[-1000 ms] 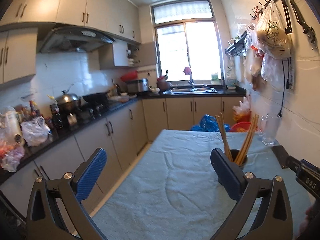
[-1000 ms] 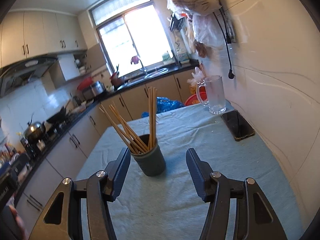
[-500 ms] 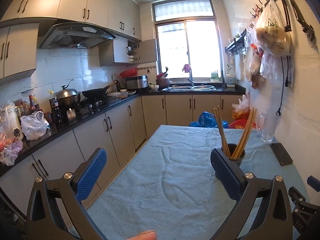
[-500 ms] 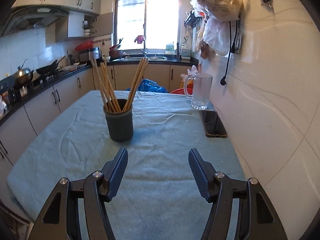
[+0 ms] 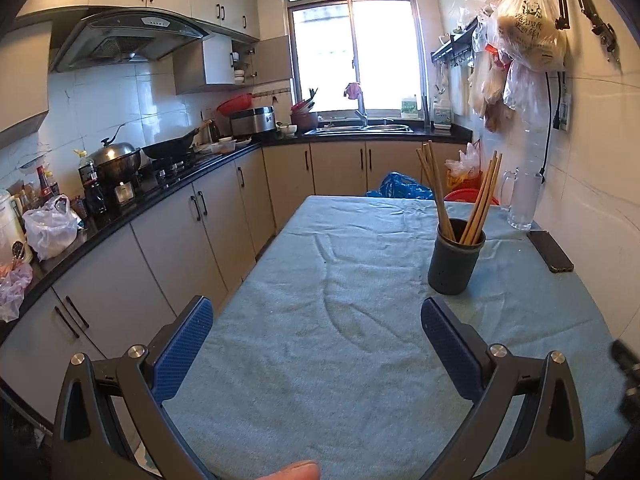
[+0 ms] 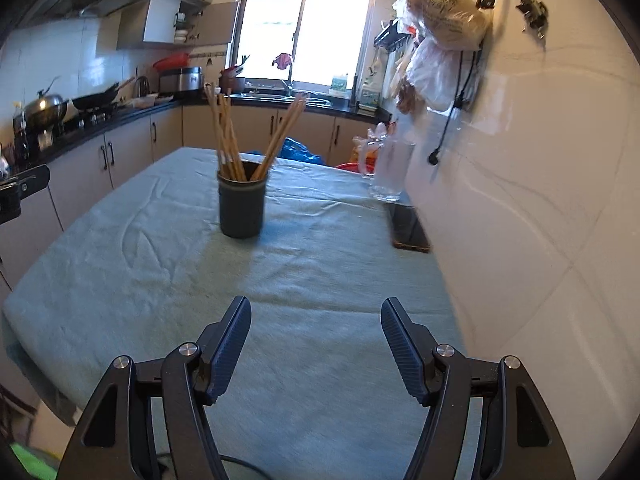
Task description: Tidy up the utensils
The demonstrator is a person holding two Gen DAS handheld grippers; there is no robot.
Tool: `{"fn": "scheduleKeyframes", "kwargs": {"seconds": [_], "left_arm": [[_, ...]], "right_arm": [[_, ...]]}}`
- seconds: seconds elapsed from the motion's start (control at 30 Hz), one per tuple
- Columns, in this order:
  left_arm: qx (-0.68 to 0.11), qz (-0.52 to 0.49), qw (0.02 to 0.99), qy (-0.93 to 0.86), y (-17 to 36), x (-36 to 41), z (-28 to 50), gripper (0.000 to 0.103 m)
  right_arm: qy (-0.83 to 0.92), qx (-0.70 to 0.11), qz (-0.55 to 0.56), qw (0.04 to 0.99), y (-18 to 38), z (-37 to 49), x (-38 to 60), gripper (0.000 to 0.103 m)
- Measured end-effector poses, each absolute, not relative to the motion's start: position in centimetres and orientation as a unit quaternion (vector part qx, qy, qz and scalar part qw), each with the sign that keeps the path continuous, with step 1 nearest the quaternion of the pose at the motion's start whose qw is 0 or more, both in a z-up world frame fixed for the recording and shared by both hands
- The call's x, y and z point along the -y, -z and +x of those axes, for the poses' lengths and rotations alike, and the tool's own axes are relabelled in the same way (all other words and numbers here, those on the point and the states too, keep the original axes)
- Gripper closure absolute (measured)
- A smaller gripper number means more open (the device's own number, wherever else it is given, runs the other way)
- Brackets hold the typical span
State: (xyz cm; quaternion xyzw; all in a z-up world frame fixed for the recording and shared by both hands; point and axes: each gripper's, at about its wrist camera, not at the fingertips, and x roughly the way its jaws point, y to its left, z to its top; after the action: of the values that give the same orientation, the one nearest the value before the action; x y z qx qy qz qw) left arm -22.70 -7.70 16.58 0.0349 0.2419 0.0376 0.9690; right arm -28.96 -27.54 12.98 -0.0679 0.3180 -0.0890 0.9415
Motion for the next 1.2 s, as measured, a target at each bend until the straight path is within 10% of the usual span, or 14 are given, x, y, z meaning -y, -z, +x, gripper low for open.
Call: {"fn": "scheduleKeyframes", "kwargs": {"seconds": [1.2], "left_arm": [[-0.297,0.057,0.953,0.003,-14.3,9.8,-21.6,0.0]], "right_arm": [[0.079,-0.296,0.01,0.952,-11.3,-23.6,25.2,0.021]]}}
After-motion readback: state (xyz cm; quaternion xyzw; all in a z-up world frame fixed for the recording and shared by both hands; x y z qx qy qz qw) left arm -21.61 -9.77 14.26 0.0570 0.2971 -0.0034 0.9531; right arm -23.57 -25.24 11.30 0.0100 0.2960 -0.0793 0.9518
